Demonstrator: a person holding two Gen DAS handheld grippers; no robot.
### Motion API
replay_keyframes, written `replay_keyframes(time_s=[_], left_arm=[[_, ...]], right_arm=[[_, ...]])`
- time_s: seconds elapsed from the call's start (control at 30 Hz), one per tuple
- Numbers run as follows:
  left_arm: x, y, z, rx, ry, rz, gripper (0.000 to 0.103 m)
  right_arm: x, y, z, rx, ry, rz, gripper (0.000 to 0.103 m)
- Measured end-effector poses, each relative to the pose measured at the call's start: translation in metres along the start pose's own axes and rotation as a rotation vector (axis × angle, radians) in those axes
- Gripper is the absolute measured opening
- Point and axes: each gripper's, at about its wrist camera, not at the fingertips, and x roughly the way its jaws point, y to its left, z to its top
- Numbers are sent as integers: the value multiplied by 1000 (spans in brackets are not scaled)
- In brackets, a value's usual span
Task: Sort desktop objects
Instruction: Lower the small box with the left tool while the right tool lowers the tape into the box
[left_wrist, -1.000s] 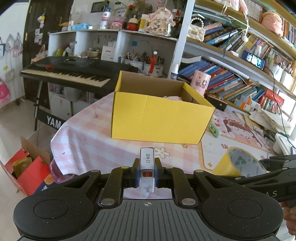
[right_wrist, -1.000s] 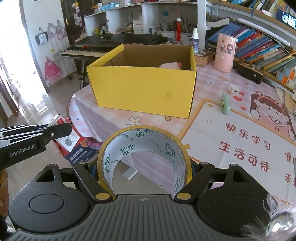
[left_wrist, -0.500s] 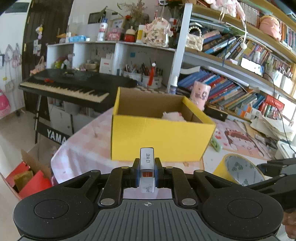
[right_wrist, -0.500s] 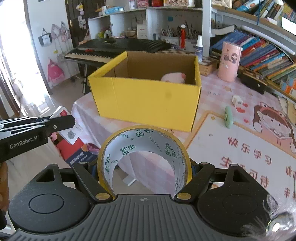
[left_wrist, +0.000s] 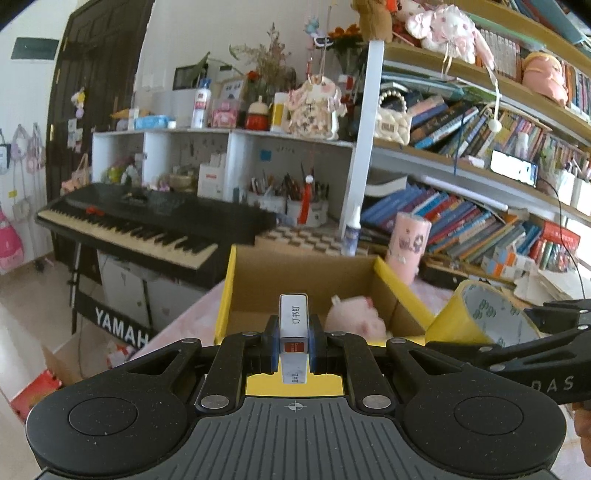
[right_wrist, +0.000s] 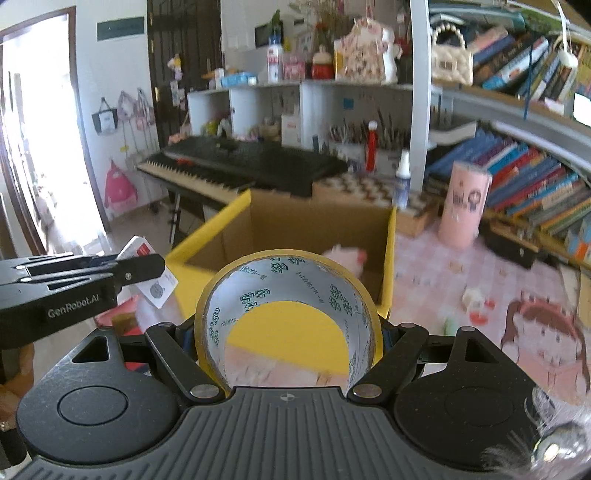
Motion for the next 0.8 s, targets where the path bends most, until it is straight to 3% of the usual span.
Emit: replay_keyframes(time_s=[0.33,0.8], left_arm=[[55,-8,16,6,-10,55,13],[124,-23,-1,87,153,107,13]], right_arm=[[30,-37,42,-35,-57,7,81],[78,-69,66,-63,-43,37,81]])
